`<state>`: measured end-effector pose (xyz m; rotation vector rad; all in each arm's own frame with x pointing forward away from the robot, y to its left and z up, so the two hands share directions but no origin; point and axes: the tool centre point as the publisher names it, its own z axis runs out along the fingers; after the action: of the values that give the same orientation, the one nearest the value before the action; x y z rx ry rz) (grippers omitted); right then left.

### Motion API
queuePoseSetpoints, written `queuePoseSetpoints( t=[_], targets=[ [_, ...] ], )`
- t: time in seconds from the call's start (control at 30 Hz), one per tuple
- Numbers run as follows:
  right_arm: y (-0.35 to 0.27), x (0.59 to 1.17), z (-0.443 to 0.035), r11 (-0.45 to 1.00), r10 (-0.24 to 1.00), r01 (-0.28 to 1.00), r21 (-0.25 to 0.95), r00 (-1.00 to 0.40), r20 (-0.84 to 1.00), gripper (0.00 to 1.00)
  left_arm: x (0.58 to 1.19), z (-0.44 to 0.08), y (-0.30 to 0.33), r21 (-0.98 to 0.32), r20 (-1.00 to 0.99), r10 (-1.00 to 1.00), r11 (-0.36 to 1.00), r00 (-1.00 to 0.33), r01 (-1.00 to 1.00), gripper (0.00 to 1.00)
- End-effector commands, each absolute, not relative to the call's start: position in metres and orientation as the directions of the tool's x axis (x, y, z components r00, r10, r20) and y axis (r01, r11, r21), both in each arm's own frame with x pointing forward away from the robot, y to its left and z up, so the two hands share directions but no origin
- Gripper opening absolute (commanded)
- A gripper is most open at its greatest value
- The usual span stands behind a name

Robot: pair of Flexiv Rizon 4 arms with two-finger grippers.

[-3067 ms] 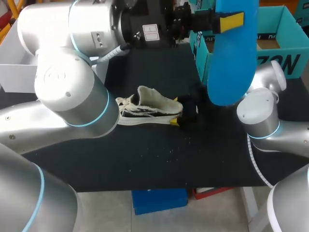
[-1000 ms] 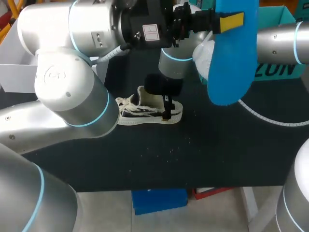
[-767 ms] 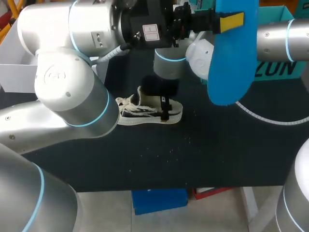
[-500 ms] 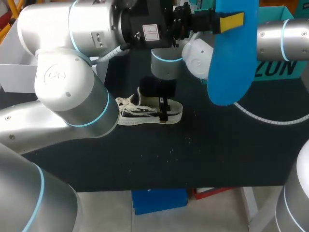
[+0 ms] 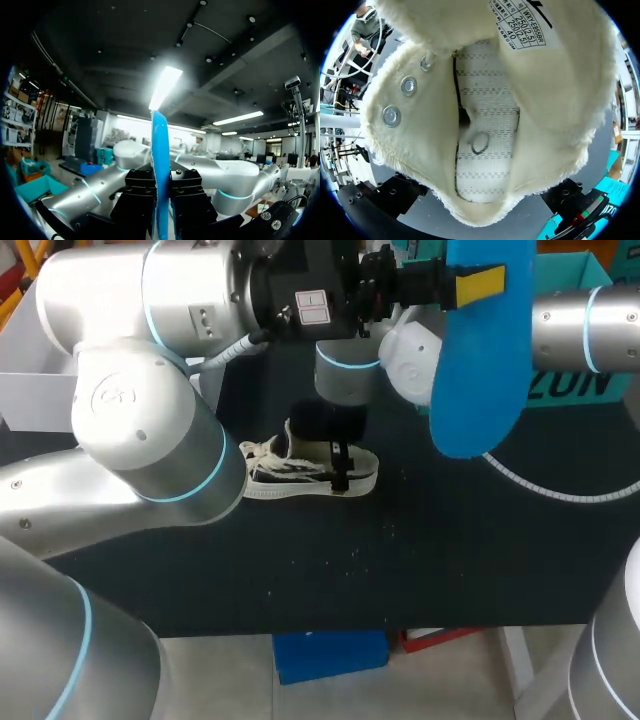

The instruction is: Take the shoe out of the shoebox, open the shoe tongue, remove and reinsert the insole, then place the shoe into the shoebox

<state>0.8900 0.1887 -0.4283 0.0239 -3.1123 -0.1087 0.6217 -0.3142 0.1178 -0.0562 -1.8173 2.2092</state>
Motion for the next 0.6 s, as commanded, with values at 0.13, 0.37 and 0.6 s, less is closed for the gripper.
queuePoseSetpoints(
  t=[0.13, 0.37, 0.6],
  targets=[
    [0.178, 0.887, -0.423, 0.988, -0.049, -0.046, 0.147, -0.999, 0.016, 1.0, 0.621, 0.117, -0.317, -0.966, 0.146, 0.233, -0.174, -0.961, -0.189, 0.0],
    [0.176, 0.883, -0.424, 0.923, -0.073, -0.066, 0.38, -0.997, 0.002, 1.0, 0.621, 0.117, -0.317, -0.966, 0.146, 0.233, -0.174, -0.961, -0.189, 0.0],
    [0.17, 0.882, -0.426, 0.854, -0.016, -0.017, 0.52, -1.0, -0.007, 1.0, 0.621, 0.117, -0.317, -0.966, 0.146, 0.233, -0.174, -0.961, -0.189, 0.0]
  ],
)
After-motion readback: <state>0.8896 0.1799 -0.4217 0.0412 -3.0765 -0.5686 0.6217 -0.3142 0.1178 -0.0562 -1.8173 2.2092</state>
